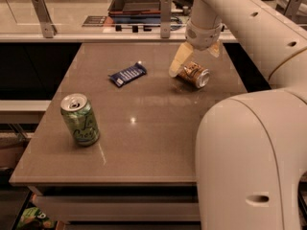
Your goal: Place orange can upright
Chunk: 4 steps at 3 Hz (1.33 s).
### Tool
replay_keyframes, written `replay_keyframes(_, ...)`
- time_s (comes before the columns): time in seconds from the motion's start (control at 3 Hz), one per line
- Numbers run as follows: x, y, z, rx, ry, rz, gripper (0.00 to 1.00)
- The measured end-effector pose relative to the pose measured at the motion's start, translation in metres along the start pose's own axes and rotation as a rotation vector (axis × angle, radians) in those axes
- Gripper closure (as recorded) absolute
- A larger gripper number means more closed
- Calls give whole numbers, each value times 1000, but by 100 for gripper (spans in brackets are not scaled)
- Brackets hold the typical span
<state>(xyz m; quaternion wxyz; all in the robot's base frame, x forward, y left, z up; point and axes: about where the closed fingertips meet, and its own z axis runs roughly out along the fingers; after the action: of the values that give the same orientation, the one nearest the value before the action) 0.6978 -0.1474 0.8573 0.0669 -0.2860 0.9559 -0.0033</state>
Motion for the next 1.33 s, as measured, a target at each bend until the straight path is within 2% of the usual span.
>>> replay_keyframes(0.67,-16,6,20,-57,15,-43,0)
replay_keyframes(1.0,-25,12,31,-79,22,-74,18)
replay_keyframes(1.33,-34,10,35,-71,-6,-74,41)
